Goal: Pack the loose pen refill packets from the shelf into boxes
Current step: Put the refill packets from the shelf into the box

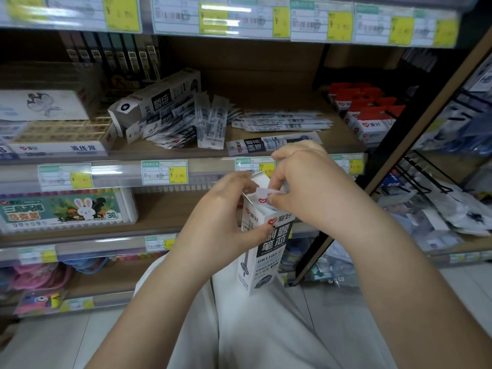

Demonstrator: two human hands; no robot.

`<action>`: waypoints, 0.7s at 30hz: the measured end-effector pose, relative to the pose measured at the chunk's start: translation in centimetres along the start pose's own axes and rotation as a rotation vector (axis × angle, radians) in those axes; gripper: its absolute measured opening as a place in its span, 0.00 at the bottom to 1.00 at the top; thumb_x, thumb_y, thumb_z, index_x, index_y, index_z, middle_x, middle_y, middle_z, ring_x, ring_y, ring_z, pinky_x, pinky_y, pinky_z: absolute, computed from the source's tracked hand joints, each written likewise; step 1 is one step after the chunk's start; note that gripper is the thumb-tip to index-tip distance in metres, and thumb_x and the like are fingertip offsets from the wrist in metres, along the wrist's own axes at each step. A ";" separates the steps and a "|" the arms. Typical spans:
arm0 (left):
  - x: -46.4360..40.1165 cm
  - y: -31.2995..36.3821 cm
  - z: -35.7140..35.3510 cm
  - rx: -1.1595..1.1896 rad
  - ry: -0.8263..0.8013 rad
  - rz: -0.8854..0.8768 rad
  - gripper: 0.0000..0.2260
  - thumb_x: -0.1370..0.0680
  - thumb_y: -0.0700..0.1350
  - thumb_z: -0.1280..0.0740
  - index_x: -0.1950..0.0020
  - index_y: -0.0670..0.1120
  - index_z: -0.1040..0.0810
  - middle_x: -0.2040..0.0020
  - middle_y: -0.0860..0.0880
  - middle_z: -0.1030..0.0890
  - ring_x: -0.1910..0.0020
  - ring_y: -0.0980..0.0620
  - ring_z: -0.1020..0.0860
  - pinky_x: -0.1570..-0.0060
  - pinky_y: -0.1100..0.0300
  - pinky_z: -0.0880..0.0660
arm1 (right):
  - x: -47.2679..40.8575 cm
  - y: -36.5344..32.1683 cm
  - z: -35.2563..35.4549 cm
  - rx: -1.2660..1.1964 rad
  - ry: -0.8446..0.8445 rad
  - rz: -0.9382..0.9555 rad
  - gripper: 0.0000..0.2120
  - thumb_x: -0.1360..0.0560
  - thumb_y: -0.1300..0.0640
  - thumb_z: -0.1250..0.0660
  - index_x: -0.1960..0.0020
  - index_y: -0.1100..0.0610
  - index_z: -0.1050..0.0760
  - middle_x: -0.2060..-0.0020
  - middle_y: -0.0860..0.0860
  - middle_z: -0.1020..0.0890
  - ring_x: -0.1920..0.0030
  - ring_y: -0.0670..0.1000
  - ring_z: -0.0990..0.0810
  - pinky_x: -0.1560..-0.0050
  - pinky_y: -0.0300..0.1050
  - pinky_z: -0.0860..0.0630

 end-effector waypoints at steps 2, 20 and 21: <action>0.0 0.0 -0.1 0.002 0.001 -0.001 0.24 0.35 0.47 0.23 0.42 0.44 0.25 0.35 0.50 0.26 0.41 0.61 0.32 0.49 0.82 0.41 | -0.2 -0.3 -0.9 0.020 -0.048 0.032 0.07 0.26 0.51 0.33 0.52 0.51 0.19 0.41 0.48 0.24 0.36 0.51 0.33 0.35 0.45 0.35; 0.1 0.2 0.0 0.033 0.021 0.006 0.24 0.35 0.49 0.25 0.43 0.44 0.25 0.39 0.52 0.25 0.42 0.60 0.30 0.46 0.70 0.33 | -1.6 0.1 -1.5 0.118 -0.153 -0.126 0.09 0.28 0.52 0.31 0.48 0.49 0.22 0.55 0.51 0.29 0.41 0.53 0.30 0.53 0.44 0.33; 0.1 0.2 0.0 0.030 0.022 0.007 0.24 0.35 0.48 0.24 0.42 0.43 0.25 0.38 0.52 0.25 0.42 0.60 0.30 0.46 0.73 0.35 | -1.6 0.1 -1.3 0.121 -0.131 -0.127 0.08 0.28 0.52 0.30 0.49 0.49 0.22 0.55 0.51 0.29 0.42 0.52 0.29 0.54 0.43 0.34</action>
Point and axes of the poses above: each hand's wrist, its own x-axis away from the middle knuckle, its own z-axis out of the back of the hand, y = z × x, the point moved 9 cm from there along -x, towards the middle knuckle
